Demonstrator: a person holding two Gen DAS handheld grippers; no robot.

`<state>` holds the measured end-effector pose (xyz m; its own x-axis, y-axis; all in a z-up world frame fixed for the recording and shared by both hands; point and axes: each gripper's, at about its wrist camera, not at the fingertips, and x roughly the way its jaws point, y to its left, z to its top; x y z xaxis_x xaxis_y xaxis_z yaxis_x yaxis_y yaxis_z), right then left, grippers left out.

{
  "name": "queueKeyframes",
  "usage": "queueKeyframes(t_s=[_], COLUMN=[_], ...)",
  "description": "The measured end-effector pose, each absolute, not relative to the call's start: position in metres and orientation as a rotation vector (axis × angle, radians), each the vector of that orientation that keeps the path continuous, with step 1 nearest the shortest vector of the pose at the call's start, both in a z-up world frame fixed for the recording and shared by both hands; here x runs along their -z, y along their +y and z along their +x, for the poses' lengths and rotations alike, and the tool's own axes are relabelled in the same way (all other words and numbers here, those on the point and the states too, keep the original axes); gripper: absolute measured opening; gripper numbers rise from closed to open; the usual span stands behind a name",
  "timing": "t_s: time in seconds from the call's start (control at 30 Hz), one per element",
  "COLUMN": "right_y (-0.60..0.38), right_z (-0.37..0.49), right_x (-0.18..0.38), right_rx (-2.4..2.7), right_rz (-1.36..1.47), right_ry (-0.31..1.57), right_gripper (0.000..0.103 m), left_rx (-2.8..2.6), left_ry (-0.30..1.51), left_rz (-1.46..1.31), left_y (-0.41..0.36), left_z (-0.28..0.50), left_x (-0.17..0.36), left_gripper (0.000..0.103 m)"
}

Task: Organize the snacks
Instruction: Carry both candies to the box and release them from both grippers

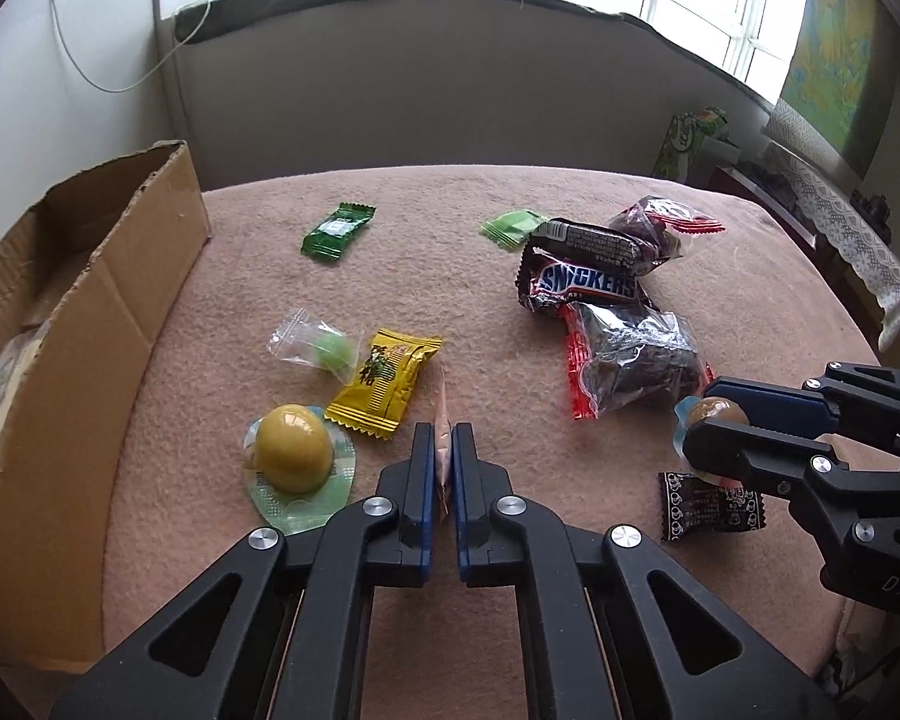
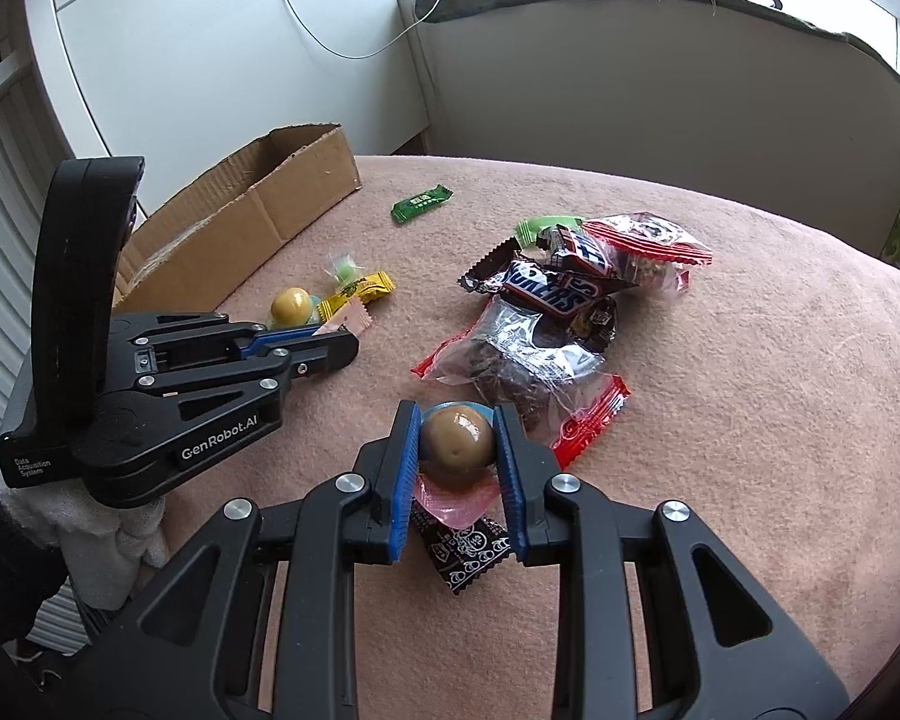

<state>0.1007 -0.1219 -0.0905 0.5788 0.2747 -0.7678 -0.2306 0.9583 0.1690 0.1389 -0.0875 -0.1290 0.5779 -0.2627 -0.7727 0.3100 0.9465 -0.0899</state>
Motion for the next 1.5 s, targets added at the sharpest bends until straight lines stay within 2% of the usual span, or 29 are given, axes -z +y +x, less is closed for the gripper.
queueKeyframes(t_s=[0.47,0.83,1.07,1.5], right_y=[-0.096,-0.036,0.008,0.076], right_z=[0.11,0.16,0.201,0.257], right_x=[0.062,0.022,0.011,0.038], right_rx=[-0.344,-0.445,-0.51,-0.566], right_rz=[0.017,-0.047,-0.066,-0.08], right_ry=[0.859,0.794,0.795,0.87], right_gripper=[0.026,0.026,0.026,0.026], left_rx=[0.29,0.153,0.059,-0.016], left_ry=[0.769,0.686,0.681,0.711], left_rz=[-0.038,-0.104,-0.14,-0.197], left_y=[-0.04,0.033,0.079,0.125], left_z=[0.113,0.103,0.108,0.12], left_x=[0.075,0.044,0.047,0.066], left_gripper=[0.004,0.004,0.004,0.004])
